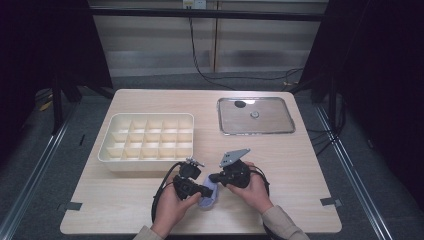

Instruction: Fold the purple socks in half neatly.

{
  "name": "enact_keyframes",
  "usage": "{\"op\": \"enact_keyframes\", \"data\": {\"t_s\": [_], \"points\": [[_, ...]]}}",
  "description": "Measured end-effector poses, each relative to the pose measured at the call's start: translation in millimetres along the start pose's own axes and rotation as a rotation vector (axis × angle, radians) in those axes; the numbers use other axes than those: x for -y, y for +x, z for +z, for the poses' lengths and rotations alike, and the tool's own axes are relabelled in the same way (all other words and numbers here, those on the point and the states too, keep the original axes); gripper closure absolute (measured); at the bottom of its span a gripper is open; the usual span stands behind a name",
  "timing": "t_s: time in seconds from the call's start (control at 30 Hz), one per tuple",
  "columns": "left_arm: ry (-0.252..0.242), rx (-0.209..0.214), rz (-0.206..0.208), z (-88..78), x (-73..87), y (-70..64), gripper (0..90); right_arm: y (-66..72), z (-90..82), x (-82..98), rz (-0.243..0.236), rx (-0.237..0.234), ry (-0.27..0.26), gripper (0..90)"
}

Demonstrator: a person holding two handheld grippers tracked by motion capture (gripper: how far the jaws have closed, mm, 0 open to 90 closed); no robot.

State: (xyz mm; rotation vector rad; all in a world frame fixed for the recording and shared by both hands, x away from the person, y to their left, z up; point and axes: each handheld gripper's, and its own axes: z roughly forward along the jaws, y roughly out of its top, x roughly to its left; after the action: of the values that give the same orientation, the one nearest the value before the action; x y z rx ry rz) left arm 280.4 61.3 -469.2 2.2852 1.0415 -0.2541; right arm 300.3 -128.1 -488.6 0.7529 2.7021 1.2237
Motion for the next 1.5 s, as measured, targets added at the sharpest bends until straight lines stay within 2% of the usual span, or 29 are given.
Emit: {"op": "enact_keyframes", "data": {"t_s": [0.03, 0.3, 0.43, 0.63, 0.77, 1.2, 1.5], "points": [[0.010, -0.011, 0.014, 1.2, 0.4, -1.1, 76.0, -0.1, 0.1, 0.0, -0.006, 0.000, -0.001, 90.0], [-0.004, -0.027, 0.013, 2.5, 4.2, -2.7, 77.7, 0.4, 0.6, 0.8, -0.011, 0.005, -0.007, 90.0], [0.000, -0.016, 0.012, 1.9, 4.1, -0.9, 77.7, 1.6, -0.2, 1.0, -0.013, 0.010, -0.006, 90.0], [0.006, 0.020, -0.026, -0.8, 3.0, 2.3, 75.3, 2.3, -4.1, 3.2, -0.021, 0.011, -0.014, 90.0], [0.010, 0.032, -0.029, -4.1, 0.6, 3.4, 72.7, 2.3, -7.9, 4.8, -0.027, 0.012, -0.019, 90.0], [0.003, 0.046, -0.060, -13.5, -2.7, 9.0, 66.7, -0.3, -16.2, 8.8, -0.027, 0.021, -0.031, 88.4], [-0.011, 0.038, -0.072, -21.4, -5.8, 12.2, 62.8, -0.2, -28.2, 14.1, -0.026, 0.032, -0.045, 87.6]]}}
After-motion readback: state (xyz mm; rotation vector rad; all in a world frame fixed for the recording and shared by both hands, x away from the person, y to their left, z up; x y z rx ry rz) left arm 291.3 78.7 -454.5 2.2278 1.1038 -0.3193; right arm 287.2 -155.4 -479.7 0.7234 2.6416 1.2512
